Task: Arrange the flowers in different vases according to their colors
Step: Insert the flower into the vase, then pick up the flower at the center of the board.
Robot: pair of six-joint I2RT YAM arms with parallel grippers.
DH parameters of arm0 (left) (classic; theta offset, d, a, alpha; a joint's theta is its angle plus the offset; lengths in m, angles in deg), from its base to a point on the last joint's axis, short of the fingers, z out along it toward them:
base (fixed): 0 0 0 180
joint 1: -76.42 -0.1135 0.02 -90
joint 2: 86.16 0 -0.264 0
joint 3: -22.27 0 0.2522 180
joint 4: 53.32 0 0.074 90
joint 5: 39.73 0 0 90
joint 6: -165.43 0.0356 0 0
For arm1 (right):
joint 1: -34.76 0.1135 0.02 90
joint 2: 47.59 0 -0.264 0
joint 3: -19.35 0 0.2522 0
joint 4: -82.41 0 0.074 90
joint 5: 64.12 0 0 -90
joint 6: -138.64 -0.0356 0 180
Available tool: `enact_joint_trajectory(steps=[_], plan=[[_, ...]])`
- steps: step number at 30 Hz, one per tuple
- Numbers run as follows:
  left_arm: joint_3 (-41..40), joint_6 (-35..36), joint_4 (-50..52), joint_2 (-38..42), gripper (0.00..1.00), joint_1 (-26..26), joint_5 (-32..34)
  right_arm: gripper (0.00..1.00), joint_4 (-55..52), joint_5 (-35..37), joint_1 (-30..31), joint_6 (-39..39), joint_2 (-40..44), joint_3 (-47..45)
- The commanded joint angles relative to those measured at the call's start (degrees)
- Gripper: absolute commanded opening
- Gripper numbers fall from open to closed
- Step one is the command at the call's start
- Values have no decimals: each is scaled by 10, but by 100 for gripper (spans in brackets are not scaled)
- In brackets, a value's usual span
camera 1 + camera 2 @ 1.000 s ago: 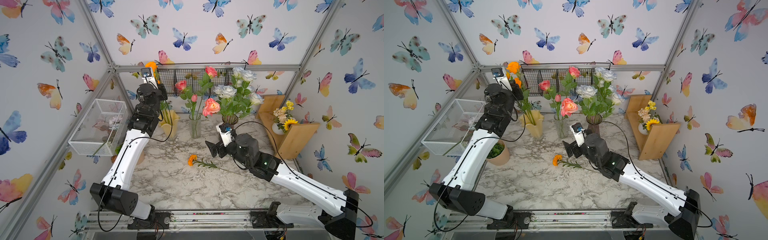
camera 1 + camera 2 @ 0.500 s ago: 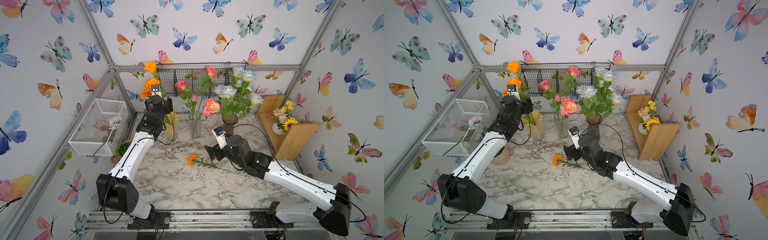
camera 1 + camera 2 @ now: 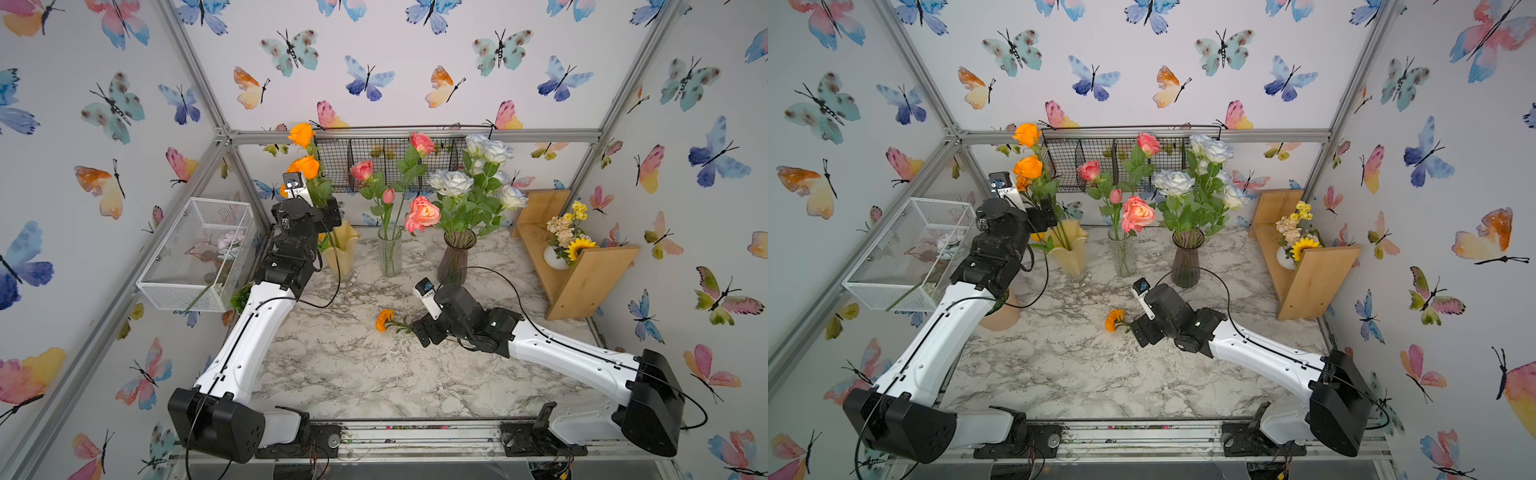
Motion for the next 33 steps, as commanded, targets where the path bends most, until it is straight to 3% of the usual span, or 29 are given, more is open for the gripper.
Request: enact_joint_trajectory(steps=[1,10,20,28,33], plan=[[-5,-10,16,38,99,-4,-14,91,-30,-23,-2,-4,-24,-12],[1,-38,80,113,99,-4,-26,89,-35,15,-2,32,-99,-3],[-143,-95,171,295,99,-4,-60,91,-35,42,-2,102,-172,21],[-240,-138,231,384,99,0,-110,92,-3,35,-2,146,-187,18],[-300,-177,228,424,99,0,-157,83,-11,17,-12,154,-201,25]])
